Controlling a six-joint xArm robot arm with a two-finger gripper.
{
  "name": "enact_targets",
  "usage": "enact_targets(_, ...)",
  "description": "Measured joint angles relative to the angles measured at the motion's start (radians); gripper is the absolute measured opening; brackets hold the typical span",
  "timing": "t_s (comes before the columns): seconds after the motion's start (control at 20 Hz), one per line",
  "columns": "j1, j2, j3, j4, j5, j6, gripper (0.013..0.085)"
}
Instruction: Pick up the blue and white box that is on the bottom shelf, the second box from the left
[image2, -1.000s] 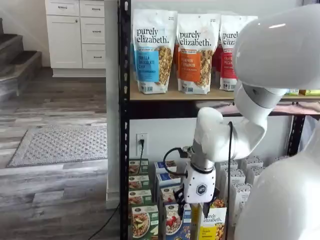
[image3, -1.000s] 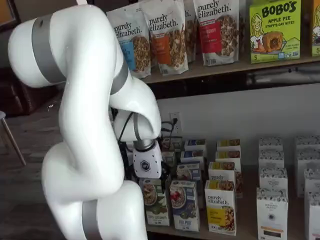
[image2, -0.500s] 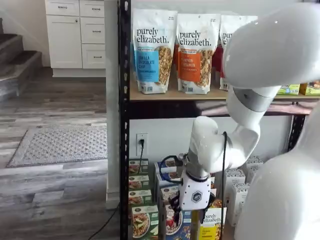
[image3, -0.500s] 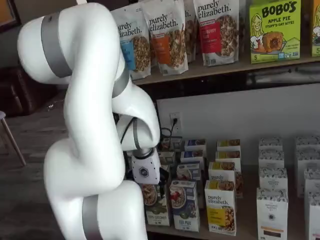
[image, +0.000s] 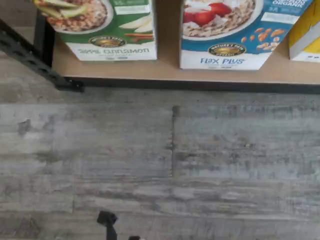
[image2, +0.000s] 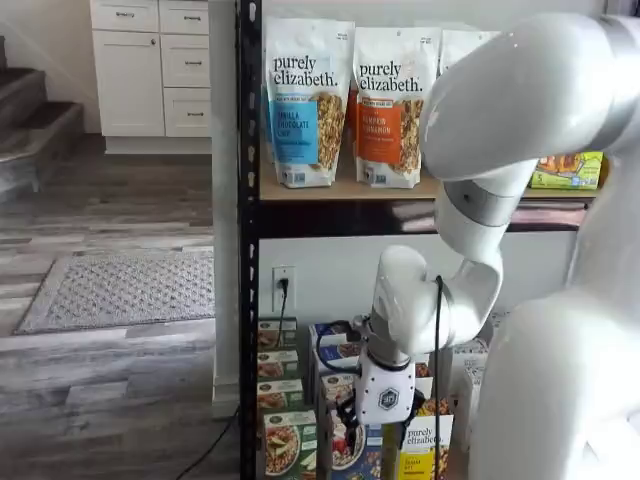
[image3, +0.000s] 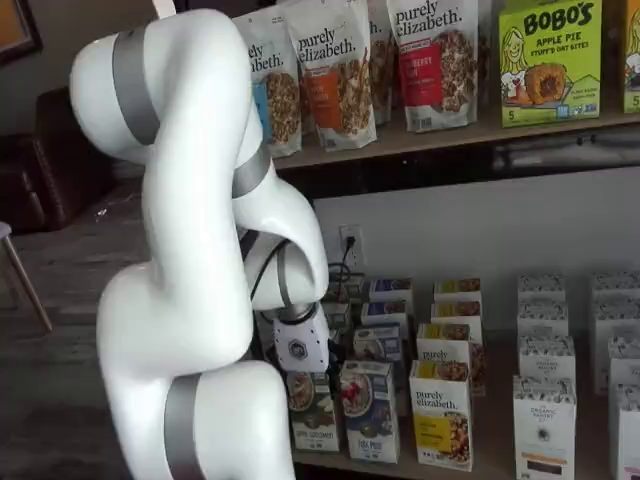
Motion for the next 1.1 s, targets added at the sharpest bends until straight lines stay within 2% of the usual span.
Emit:
enact_targets(0.3,-0.033,0.103,-0.065,0.041,-0.038,-0.074,0.0850)
enact_targets(0.5,-0.052,0.175,-0.116,0.048,-0.064,-0.101,0.0850)
enact_targets(0.75,-0.071,0.251,-0.174,0.019,-0.096,-0.092,0.0850)
enact_targets(1.0,-0.080,0.317,-0.235,0.022,-0.107,-0.104,0.0850)
enact_targets(1.1,-0.086,0.343,-0.262,0.000,-0.105,-0.088,0.0850)
